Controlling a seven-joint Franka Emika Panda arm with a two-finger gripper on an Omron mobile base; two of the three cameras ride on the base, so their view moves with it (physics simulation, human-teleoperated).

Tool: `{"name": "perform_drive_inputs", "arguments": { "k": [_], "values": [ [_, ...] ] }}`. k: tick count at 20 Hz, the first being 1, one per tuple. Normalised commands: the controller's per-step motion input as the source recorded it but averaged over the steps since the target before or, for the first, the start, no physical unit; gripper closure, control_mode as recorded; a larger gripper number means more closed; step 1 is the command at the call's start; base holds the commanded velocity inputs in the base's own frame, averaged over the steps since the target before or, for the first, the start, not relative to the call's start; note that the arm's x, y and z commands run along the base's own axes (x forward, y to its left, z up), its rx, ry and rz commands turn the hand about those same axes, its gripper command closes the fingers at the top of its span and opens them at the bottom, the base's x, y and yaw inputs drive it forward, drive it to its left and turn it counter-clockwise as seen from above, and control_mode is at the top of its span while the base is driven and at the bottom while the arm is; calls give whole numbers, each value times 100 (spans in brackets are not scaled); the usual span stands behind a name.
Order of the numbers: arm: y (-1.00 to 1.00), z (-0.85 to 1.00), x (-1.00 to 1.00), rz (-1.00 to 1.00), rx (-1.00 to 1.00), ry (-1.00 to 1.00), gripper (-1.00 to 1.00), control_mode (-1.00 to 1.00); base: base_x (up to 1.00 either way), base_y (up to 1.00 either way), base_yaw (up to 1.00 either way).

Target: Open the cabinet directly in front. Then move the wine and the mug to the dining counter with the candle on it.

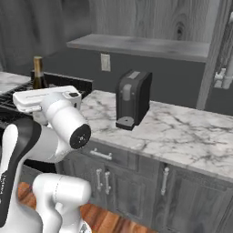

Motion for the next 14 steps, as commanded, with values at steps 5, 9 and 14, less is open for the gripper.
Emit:
{"name": "perform_drive_inputs", "arguments": {
  "k": [5, 9, 14],
  "values": [
    [0, 0, 0, 0, 0, 0, 100, 100, -23, 19, 93],
    [0, 0, 0, 0, 0, 0, 100, 100, -4, 8, 100],
    [0, 0, 0, 0, 0, 0, 100, 100, -1, 1, 100]
  ]
}}
